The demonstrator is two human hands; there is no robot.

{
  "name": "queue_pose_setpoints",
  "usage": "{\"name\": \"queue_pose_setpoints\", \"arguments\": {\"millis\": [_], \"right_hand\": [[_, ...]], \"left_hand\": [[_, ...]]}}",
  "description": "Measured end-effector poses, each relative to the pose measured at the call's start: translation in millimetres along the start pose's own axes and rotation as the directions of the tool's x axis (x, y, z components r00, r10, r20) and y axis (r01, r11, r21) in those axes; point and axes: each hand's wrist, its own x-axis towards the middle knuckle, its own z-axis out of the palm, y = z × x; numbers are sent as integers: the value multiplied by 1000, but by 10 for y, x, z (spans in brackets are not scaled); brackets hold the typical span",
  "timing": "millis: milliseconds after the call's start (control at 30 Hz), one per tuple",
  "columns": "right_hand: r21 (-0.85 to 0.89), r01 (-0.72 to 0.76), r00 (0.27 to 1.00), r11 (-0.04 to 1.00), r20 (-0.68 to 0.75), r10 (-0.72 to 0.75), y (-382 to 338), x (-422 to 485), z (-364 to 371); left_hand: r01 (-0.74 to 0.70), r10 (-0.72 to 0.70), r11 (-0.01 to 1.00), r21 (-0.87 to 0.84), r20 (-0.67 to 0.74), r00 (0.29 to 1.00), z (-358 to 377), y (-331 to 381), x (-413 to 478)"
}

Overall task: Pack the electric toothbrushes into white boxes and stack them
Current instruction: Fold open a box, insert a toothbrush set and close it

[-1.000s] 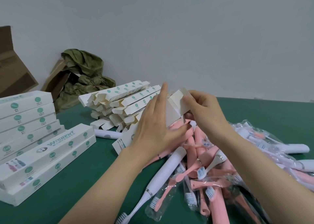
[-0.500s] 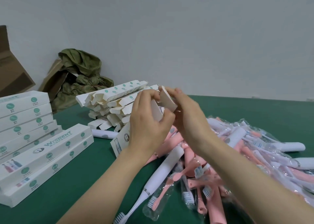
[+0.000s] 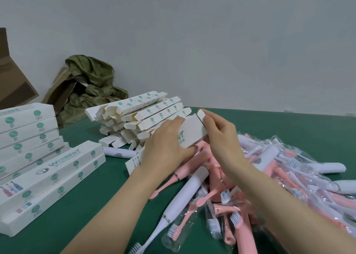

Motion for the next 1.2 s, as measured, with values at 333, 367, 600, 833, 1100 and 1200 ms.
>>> {"name": "queue_pose_setpoints", "arguments": {"millis": [333, 367, 600, 833, 1100, 1200], "right_hand": [[101, 37, 994, 994, 102, -47, -113, -14, -55], [65, 47, 994, 997, 94, -53, -101, -17, -48], [-126, 134, 991, 983, 41, -130, -85, -41, 6], [-398, 325, 945, 858, 105, -309, -56, -99, 56], [-252, 78, 994, 965, -51, -94, -31, 14, -145], [-104, -183, 983, 978, 0, 184, 23, 103, -280]], "left_hand": [[51, -66, 972, -231, -59, 996, -3, 29, -16], [51, -67, 972, -231, -60, 996, 5, 26, -21], [26, -51, 972, -234, -101, 994, 31, 44, -21], [4, -39, 964, -266, -123, 992, 28, 15, 0], [48, -48, 992, -120, 4, 999, 146, 107, -39], [33, -23, 990, -139, 75, 997, 63, 100, -44]]}}
